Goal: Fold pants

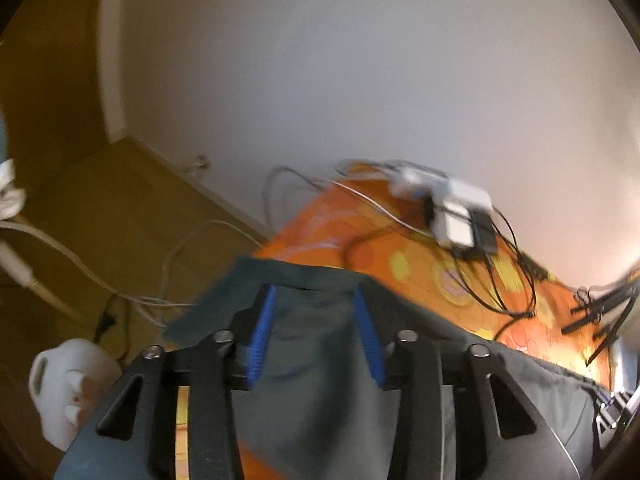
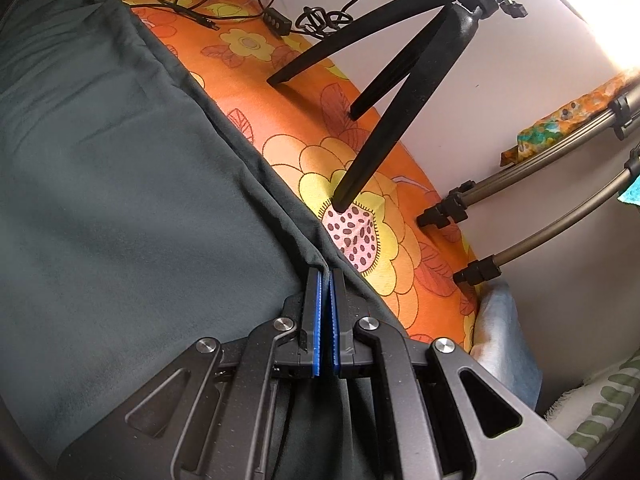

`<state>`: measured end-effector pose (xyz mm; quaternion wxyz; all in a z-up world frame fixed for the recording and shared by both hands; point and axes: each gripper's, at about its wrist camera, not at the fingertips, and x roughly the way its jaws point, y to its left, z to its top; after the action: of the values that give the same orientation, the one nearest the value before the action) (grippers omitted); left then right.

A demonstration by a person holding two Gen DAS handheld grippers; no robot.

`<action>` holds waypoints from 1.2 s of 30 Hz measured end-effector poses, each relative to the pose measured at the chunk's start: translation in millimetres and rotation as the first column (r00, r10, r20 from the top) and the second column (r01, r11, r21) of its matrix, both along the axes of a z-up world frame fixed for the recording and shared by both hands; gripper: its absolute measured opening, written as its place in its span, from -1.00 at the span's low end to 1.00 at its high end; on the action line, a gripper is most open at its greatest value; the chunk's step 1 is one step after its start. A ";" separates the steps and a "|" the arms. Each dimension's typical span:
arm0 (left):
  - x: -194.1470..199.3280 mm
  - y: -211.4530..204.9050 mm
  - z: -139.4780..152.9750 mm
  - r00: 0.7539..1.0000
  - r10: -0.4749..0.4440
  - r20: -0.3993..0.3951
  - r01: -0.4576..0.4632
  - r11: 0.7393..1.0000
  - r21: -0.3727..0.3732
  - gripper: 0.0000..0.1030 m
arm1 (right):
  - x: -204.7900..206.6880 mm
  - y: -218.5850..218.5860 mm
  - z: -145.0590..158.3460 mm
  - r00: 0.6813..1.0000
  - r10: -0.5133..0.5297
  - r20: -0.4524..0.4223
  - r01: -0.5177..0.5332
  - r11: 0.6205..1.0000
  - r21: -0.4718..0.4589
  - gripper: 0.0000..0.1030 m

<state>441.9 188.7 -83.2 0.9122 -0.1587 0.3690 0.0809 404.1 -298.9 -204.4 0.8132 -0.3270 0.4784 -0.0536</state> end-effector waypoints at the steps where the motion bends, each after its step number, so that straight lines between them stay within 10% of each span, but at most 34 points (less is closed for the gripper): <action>1: -3.7 10.2 -0.1 1.000 0.013 -0.003 -0.013 1.000 -0.014 -0.22 | 0.5 -0.4 0.1 1.000 -0.001 -0.001 0.001 1.000 0.003 -0.93; 14: -4.8 42.7 -57.6 0.987 0.039 -0.155 -0.062 0.987 -0.145 -0.22 | -0.6 4.4 2.6 1.000 0.006 -0.001 -0.006 1.000 0.004 -0.93; 23: -1.8 37.3 -72.8 0.977 0.083 -0.194 -0.093 0.995 -0.044 -0.22 | -1.9 8.0 3.6 1.000 0.018 -0.004 -0.018 1.000 0.010 -0.93; 28: -4.6 25.7 -73.4 0.984 0.080 -0.158 -0.075 0.997 0.032 -0.79 | -2.2 10.5 3.8 1.000 0.023 -0.007 -0.023 1.000 0.013 -0.93; 36: -10.8 33.8 -55.9 0.988 0.135 -0.070 -0.128 0.987 0.093 -0.88 | -3.6 16.4 9.1 0.999 0.038 0.009 -0.038 0.999 0.020 -0.93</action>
<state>431.1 222.5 -139.1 0.8962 -0.1391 0.3883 0.1631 400.4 -282.6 -195.2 0.8193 -0.3274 0.4693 -0.0346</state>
